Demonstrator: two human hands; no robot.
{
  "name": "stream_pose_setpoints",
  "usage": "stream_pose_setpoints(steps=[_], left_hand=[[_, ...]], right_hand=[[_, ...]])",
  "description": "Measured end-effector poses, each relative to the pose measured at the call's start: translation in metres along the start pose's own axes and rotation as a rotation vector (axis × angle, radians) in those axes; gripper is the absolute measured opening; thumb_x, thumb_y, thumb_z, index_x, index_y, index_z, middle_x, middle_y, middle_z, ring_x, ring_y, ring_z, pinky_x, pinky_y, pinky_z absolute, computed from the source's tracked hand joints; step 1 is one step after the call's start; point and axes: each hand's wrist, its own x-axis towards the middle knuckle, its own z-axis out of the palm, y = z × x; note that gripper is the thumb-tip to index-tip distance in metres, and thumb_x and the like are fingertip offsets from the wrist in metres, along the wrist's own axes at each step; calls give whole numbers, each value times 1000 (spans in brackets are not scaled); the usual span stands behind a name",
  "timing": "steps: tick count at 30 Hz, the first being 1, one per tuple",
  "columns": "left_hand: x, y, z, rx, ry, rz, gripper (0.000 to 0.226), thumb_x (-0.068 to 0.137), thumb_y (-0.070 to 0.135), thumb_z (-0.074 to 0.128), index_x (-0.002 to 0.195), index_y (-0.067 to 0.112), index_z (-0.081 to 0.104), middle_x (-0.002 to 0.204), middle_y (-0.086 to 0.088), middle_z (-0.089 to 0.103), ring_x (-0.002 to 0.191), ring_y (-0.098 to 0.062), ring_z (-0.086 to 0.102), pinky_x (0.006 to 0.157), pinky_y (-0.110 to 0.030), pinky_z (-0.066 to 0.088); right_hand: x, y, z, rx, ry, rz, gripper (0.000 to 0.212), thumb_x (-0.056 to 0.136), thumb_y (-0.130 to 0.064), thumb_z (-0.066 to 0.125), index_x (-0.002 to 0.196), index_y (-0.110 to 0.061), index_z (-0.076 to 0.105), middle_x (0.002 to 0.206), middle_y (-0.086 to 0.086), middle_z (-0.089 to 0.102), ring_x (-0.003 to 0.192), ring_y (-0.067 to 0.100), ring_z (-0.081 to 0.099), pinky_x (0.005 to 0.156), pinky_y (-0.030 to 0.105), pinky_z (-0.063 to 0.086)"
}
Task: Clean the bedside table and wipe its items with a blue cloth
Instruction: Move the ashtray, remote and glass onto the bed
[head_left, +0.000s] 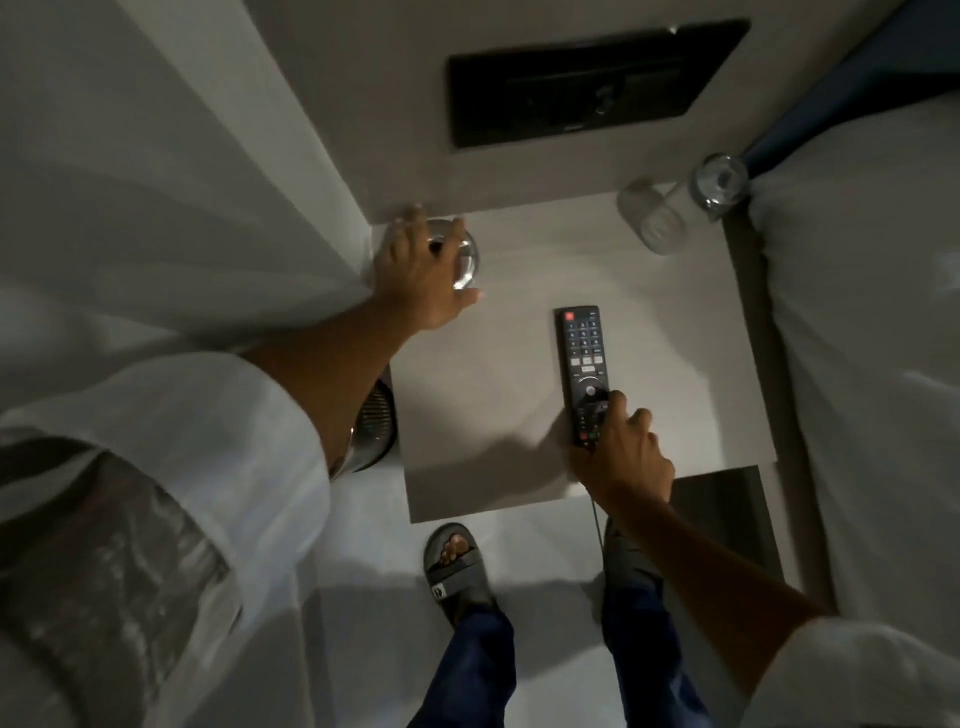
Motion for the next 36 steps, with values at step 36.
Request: stream_pose_setpoints(steps=[36], left_hand=[[-213,490,-23,-517,210,650,89,60,47,85,137,16,52,148,-19,42,134,-36,42,111,-41,36]], right_hand=[[-113,368,-269,346,287,465,75,66,-45,79,123,-27,32,103,10,68,92,35,61,77,42,44]])
